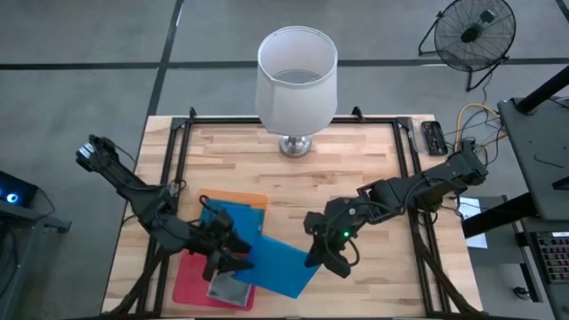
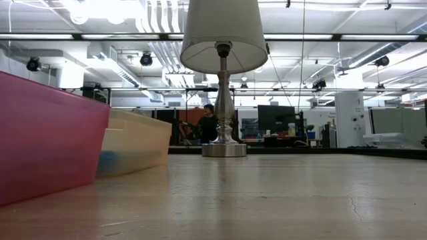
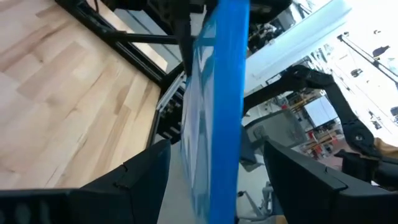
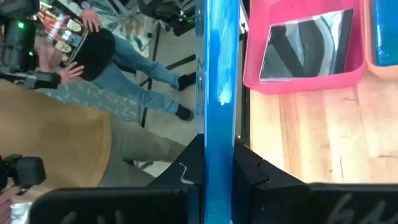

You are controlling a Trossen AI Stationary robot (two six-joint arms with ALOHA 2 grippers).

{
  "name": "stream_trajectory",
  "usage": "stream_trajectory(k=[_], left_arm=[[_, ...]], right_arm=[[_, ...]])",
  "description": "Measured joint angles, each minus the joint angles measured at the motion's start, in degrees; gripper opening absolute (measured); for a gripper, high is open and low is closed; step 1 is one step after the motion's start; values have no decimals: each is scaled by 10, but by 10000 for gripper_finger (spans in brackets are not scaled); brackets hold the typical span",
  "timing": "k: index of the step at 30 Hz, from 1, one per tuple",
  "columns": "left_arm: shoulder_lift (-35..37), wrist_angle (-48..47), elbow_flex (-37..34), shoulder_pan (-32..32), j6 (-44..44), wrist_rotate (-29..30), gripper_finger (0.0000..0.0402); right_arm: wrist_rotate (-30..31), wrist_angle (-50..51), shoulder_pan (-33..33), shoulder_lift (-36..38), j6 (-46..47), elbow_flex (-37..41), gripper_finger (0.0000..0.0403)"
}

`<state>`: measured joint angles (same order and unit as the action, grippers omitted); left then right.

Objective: Pick & place jewel cases by type
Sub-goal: Put the blue CD case into the orange bin

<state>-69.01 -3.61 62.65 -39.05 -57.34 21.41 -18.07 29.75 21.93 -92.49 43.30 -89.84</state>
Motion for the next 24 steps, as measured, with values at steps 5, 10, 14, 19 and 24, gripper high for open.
stream_trajectory(k=[5,10,14,19,24], left_arm=[[-10,4,0,1,-5,-1,241],[-10,1,-1,1,-11,-1,214],[-10,1,-1,3,-18,-1,140],[-10,1,-1,4,-19,-1,48],[-10,-5,-1,4,-43,-1,10]], right_arm=[[-1,0,-6,-3,-9,0,25],[-2,-1,-6,-3,-17,0,25],[-2,-1,-6,-3,-21,0,25],[-3,-7,-6,-3,-20,0,50],[-6,-21,-5,10,-20,1,99]])
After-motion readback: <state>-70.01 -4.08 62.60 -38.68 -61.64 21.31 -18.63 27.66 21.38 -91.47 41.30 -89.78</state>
